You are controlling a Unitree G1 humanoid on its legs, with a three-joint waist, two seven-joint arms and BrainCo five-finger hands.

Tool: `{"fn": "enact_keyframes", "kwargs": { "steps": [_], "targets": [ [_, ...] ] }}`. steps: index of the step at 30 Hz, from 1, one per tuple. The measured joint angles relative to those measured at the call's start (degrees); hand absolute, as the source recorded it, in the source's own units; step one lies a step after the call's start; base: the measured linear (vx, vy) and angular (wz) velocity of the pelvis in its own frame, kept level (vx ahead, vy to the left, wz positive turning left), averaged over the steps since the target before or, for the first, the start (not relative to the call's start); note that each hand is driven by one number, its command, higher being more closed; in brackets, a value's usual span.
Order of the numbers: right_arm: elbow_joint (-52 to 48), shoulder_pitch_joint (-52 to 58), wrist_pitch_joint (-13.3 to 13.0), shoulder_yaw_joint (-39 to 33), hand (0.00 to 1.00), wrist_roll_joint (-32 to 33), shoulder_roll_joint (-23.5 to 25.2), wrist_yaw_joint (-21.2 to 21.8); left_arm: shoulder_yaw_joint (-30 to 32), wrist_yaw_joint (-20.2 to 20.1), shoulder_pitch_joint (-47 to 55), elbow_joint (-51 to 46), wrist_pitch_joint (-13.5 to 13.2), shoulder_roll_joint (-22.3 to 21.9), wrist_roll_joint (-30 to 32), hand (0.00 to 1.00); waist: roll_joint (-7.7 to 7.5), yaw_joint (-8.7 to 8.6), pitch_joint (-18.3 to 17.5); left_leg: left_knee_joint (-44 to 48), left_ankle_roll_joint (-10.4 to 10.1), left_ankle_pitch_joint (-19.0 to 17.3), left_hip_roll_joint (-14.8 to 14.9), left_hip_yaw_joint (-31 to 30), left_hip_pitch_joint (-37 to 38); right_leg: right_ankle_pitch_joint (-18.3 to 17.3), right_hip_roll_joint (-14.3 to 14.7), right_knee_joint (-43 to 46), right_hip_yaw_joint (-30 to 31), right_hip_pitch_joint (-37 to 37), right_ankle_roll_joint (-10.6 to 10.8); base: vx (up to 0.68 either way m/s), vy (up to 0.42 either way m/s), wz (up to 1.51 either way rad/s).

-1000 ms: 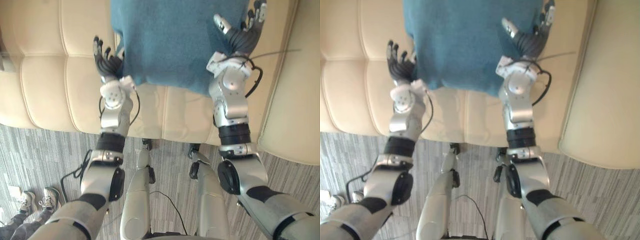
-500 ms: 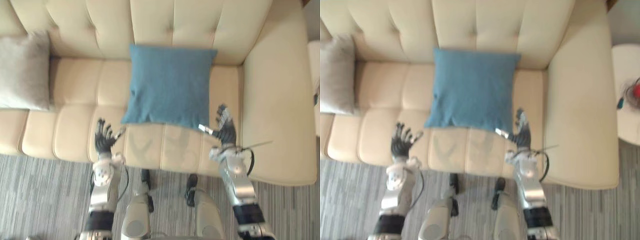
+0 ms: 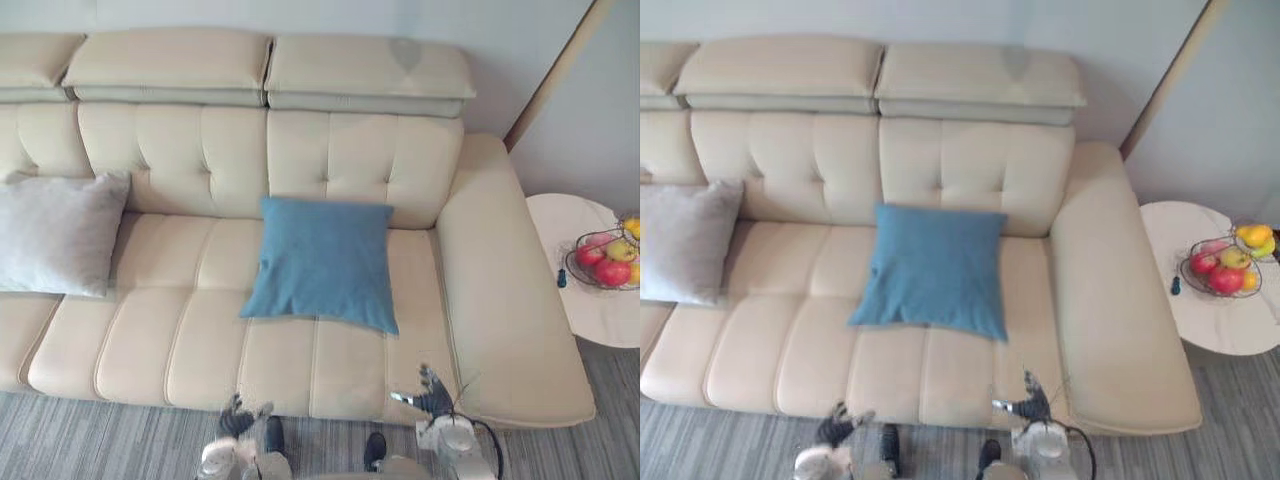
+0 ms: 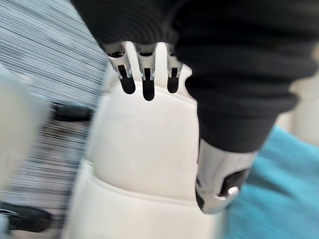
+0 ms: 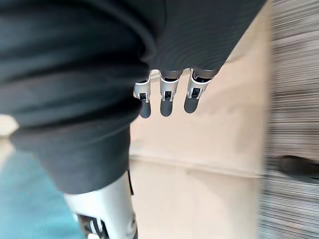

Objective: Pick up cushions and gather them together orderly.

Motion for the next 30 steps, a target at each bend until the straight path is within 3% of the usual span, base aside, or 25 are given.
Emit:
{"fn": "enact_keyframes", "kwargs": {
  "steps": [11,12,25,30],
  "targets": [
    [9.4,-1.0,2.0,-5.3,0.0,1.8,-0.6,-1.0,3.7,1.1,-0.2,5.0,0.7,1.4,1.4,0.0,0.18,-0.84,-1.9,-0.1,0.0,-1.0,-0.9,0.7,3.5,1.3,-0.4,-2.8,1.3,3.8,0.5,0.0,0.016,-0.04],
    [13.6,-4.6,2.7,-7.3,0.0,1.9,-1.1,-1.0,3.6,1.1,-0.3,6.7,1.0,2.4,3.1,0.0,-0.25,-2.4,-1.5,-0.2,0.4,-3.4,-2.7,0.4,6.8,1.6,-1.8,-5.3,2.1,7.7,1.4,0.0,0.004,-0.03],
    [13.6,-4.6,4.0,-7.3,0.0,1.7,-1.1,-1.0,3.3,1.1,-0.3,6.7,1.9,2.4,4.2,0.0,0.27,-2.39,-1.0,-0.1,0.4,-3.4,-2.6,0.8,7.2,1.8,-1.8,-5.3,1.8,7.9,1.5,0.0,0.0,-0.02],
    [13.7,-4.5,5.6,-7.3,0.0,1.1,-1.1,-1.6,3.3,1.1,-0.2,7.8,2.3,2.5,4.4,0.0,0.23,-2.26,-0.6,-0.1,0.3,-3.9,-2.2,4.9,9.0,3.2,-1.4,-5.5,4.3,7.6,1.5,-0.04,0.005,-0.33]
  ]
}}
